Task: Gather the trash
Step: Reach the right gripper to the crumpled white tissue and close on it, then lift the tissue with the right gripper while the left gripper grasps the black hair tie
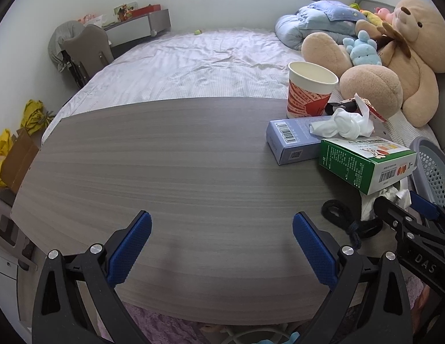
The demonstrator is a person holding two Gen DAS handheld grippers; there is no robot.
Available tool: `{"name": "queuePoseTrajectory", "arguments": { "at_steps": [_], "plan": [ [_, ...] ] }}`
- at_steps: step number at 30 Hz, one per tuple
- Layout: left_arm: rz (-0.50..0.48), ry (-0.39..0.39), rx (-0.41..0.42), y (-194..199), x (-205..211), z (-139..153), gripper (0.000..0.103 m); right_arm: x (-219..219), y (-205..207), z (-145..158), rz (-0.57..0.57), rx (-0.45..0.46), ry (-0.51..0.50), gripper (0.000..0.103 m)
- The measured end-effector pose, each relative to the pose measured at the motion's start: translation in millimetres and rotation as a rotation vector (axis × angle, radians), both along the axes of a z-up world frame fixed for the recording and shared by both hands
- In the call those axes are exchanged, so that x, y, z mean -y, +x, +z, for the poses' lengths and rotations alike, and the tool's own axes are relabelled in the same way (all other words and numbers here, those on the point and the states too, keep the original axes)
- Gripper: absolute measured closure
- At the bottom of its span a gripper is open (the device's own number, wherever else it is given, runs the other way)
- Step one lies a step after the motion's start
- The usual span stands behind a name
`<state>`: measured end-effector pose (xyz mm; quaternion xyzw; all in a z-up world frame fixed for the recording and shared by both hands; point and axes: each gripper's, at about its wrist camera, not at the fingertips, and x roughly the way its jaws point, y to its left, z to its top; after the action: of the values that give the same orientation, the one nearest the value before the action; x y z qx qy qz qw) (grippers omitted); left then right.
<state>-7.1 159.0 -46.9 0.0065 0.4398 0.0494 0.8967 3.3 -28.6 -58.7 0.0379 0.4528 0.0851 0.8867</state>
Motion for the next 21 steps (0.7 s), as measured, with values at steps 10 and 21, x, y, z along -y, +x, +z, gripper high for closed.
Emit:
{"name": "queuePoseTrajectory", "arguments": {
  "at_steps": [10, 21],
  "plan": [
    [-0.030, -0.005, 0.012, -7, 8, 3, 0.006, -3, -7, 8, 0.046, 0.002, 0.053, 0.050],
    [-0.094, -0.019, 0.016, -14, 24, 9, 0.006, 11, -38, 31, 0.030, 0.047, 0.080, 0.050]
  ]
}}
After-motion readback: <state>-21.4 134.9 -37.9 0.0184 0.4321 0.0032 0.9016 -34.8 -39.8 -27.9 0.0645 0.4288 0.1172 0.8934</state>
